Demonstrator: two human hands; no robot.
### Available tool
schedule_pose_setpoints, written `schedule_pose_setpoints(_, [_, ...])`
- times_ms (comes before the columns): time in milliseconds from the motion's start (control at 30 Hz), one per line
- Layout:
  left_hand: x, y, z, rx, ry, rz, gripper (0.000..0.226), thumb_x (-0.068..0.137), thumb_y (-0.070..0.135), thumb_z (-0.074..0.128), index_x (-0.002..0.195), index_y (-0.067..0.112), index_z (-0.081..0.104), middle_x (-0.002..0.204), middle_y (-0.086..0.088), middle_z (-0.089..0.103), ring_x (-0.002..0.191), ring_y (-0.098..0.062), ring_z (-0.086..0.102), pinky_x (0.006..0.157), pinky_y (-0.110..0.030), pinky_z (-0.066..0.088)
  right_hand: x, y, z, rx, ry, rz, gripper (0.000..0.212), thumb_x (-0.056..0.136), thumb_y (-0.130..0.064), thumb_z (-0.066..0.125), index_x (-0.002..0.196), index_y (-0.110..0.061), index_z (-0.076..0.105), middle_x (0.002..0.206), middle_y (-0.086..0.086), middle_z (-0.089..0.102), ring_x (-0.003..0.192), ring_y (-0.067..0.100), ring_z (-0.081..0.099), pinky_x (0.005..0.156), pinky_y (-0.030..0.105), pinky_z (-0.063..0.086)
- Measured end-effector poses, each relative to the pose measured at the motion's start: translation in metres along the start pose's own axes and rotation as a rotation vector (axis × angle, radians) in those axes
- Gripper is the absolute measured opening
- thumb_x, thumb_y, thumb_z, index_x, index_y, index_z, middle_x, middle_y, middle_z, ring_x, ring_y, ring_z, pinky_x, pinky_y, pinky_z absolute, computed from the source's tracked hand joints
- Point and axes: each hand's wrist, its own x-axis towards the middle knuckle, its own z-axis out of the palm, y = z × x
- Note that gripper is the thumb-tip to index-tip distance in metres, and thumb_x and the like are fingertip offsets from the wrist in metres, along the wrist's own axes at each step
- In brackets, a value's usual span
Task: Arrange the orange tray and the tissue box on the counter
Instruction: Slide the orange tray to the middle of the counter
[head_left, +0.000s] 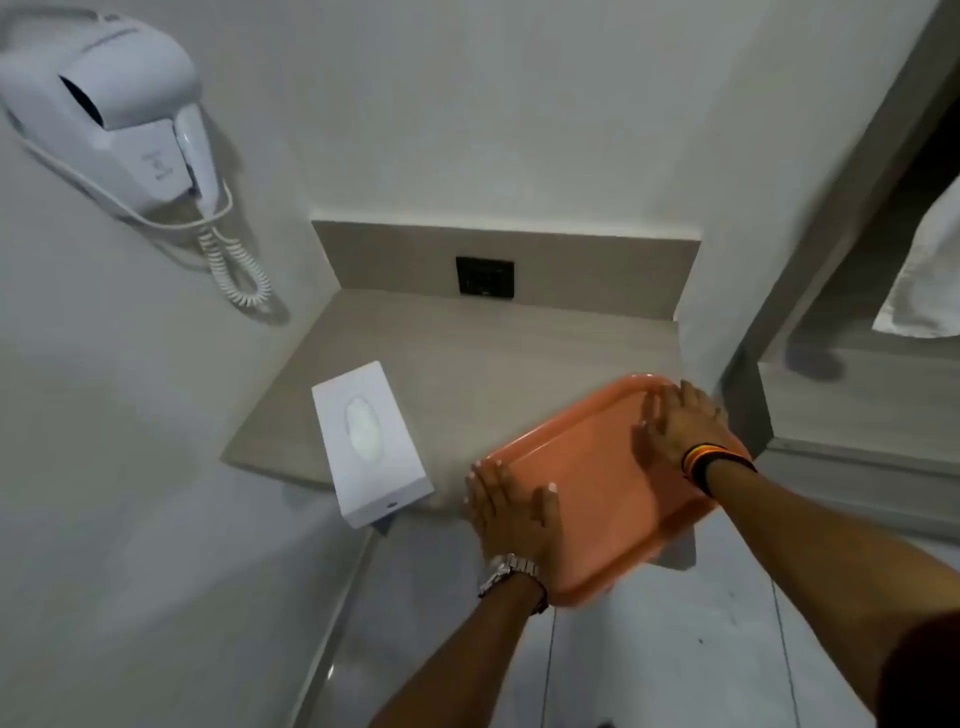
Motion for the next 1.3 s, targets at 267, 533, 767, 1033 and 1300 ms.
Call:
schedule_pose_setpoints(267, [-0.009, 0.030, 0.002, -0.279, -0.040, -0.352, 0.097, 0.093, 0.069, 0.032, 0.157, 0.014, -0.016, 0.166, -0.015, -0.021, 0.154, -0.035, -0.015, 0.124, -0.056, 0.003, -0.006, 0.009, 0.007, 0.103, -0.033, 0.059, 0.064, 0.095, -0.043, 0.054, 0.146, -0.010, 0.035, 0.150, 0.018, 0.040, 0.139, 0.039, 0.037, 0.115, 0.058, 0.029])
schedule_pose_setpoints(533, [0.002, 0.036, -0.017, -0.405, -0.034, -0.356, 0.087, 0.096, 0.063, 0.036, 0.159, 0.019, -0.005, 0.168, -0.011, -0.002, 0.153, -0.038, 0.009, 0.116, -0.064, 0.027, 0.002, 0.017, 0.008, 0.261, -0.021, 0.198, 0.059, 0.091, -0.048, 0.057, 0.137, -0.013, 0.045, 0.137, 0.018, 0.051, 0.127, 0.042, 0.048, 0.109, 0.057, 0.034])
schedule_pose_setpoints(767, [0.051, 0.022, -0.046, -0.362, 0.057, -0.222, 0.085, 0.090, 0.070, 0.029, 0.157, 0.020, 0.014, 0.158, -0.013, 0.032, 0.135, -0.040, 0.045, 0.106, -0.056, 0.042, 0.014, 0.010, -0.002, 0.458, 0.067, 0.294, 0.059, 0.092, -0.042, 0.062, 0.139, -0.011, 0.045, 0.133, 0.021, 0.057, 0.121, 0.044, 0.054, 0.102, 0.056, 0.044])
schedule_pose_setpoints(1033, [0.186, 0.016, -0.098, -0.315, 0.001, -0.160, 0.088, 0.091, 0.072, 0.032, 0.160, 0.024, 0.006, 0.165, -0.014, 0.026, 0.145, -0.044, 0.034, 0.116, -0.062, 0.030, 0.044, -0.031, -0.012, 0.759, 0.131, 0.346, 0.064, 0.093, -0.040, 0.063, 0.147, -0.014, 0.038, 0.141, 0.018, 0.056, 0.126, 0.042, 0.055, 0.107, 0.057, 0.045])
schedule_pose_setpoints(1300, [0.296, 0.002, -0.133, -0.299, -0.057, -0.082, 0.081, 0.096, 0.063, 0.034, 0.161, 0.022, 0.007, 0.166, -0.011, 0.023, 0.146, -0.041, 0.033, 0.118, -0.056, 0.029, 0.085, -0.090, 0.008, 0.881, 0.143, 0.443, 0.060, 0.092, -0.039, 0.064, 0.142, -0.014, 0.043, 0.139, 0.018, 0.058, 0.123, 0.042, 0.057, 0.105, 0.053, 0.045])
